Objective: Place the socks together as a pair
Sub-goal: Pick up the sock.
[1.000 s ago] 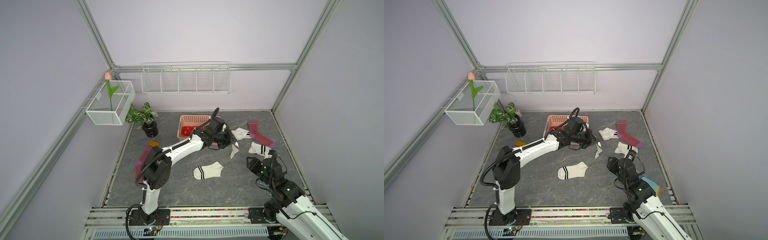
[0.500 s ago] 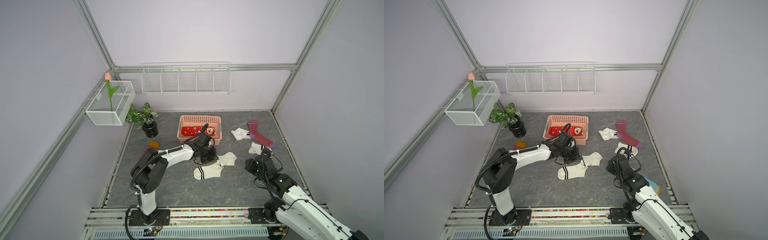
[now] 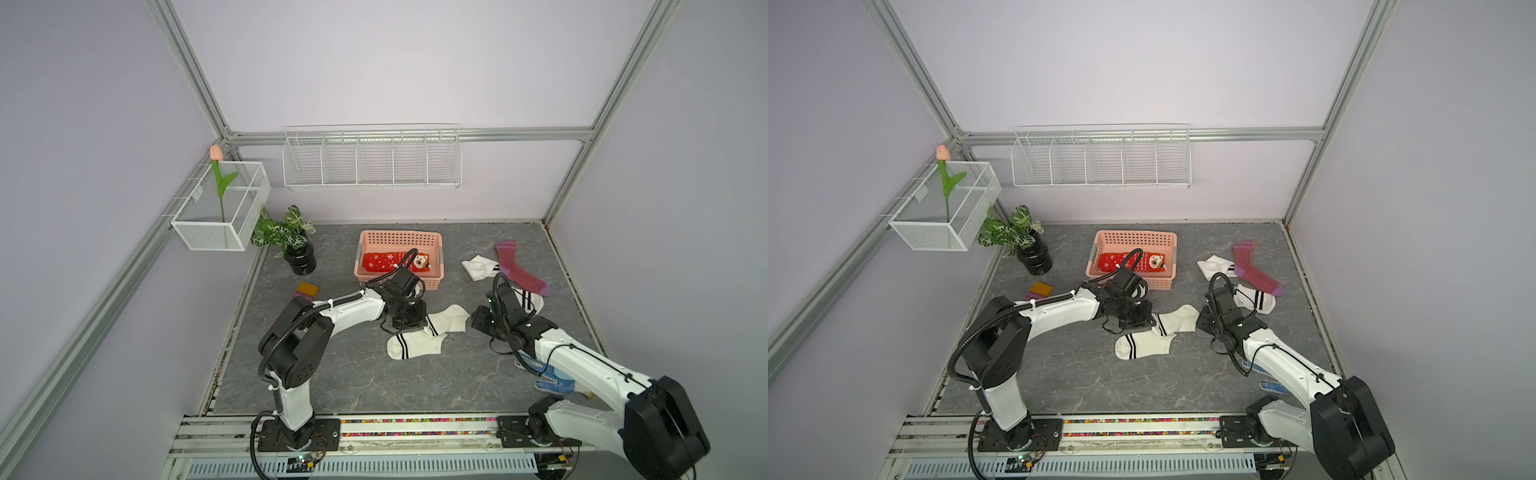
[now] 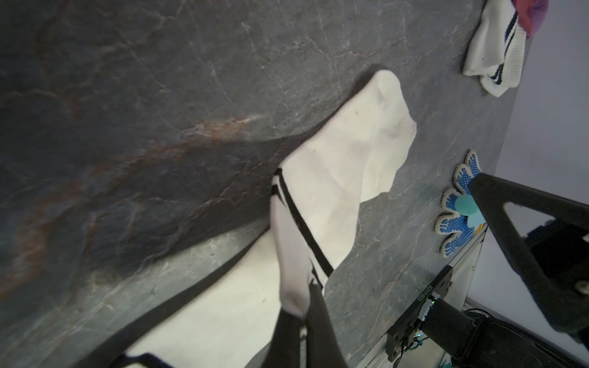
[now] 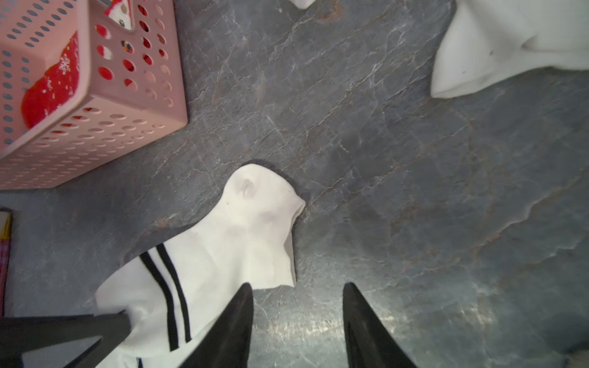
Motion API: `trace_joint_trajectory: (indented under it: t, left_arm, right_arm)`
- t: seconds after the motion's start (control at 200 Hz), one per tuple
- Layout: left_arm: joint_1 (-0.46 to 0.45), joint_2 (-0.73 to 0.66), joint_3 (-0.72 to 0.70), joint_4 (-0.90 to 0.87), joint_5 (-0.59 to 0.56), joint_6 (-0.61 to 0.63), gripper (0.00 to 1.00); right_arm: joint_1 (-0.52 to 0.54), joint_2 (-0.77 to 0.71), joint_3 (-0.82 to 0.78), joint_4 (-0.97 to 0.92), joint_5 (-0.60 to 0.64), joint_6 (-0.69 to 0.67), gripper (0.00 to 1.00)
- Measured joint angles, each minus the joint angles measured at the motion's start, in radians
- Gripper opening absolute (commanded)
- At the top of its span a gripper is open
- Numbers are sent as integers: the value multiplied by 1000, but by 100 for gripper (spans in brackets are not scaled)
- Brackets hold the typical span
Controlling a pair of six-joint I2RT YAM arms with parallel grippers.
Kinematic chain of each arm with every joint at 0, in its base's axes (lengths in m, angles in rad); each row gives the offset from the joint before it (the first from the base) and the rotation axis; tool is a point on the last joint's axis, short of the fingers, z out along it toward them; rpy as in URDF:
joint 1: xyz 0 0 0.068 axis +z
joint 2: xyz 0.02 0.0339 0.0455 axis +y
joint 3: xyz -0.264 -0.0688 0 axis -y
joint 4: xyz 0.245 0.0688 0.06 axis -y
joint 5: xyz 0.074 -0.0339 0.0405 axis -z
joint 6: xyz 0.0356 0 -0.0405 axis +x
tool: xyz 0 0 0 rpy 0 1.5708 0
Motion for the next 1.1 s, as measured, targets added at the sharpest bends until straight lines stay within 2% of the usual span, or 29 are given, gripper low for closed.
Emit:
trace_joint_trajectory:
  t: [0.14,0.39,0.435,0.55,0.595,0.655,0.78,0.96,1.1]
  left_arm:
    - [0,0,0,-3,-1,10,0]
    - [0,0,0,-13,-12,12,0]
    - [0,0,0,-13,-12,12,0]
    - [0,0,0,-13,-16,11,0]
    - [0,0,0,-13,-16,11,0]
    - [0,0,0,-13,-19,11,0]
    - [0,0,0,-13,-19,11,0]
    - [0,-3,0,-19,-26,11,0]
    - [0,-27,11,-42,-34,15,0]
  right_arm:
    - [0,111,24,55,-21,-3,41]
    - [0,211,28,148,-44,1,38]
    - [0,224,29,157,-45,0,33]
    - [0,246,29,177,-45,5,32]
    - [0,255,29,185,-45,6,25]
    - [0,268,30,197,-45,13,22]
    - [0,279,31,215,-45,23,7]
    - [0,261,31,223,-42,26,7]
    - [0,180,30,216,-37,21,7]
